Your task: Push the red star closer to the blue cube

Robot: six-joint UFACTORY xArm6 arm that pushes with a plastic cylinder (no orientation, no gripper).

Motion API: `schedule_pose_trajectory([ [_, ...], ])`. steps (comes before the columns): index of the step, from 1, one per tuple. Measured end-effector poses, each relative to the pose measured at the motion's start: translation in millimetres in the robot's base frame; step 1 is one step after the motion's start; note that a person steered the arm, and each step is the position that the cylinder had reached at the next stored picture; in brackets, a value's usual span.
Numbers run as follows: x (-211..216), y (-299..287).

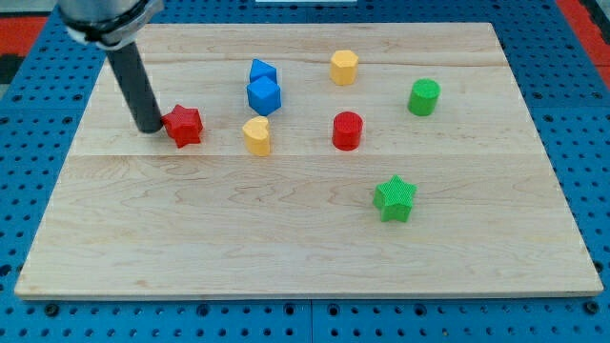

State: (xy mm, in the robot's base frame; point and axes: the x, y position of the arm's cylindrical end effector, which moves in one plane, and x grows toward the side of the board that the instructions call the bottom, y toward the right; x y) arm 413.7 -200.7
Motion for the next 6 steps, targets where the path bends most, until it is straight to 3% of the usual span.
schedule_pose_trajectory([
  [2,36,4],
  [6,-21,62],
])
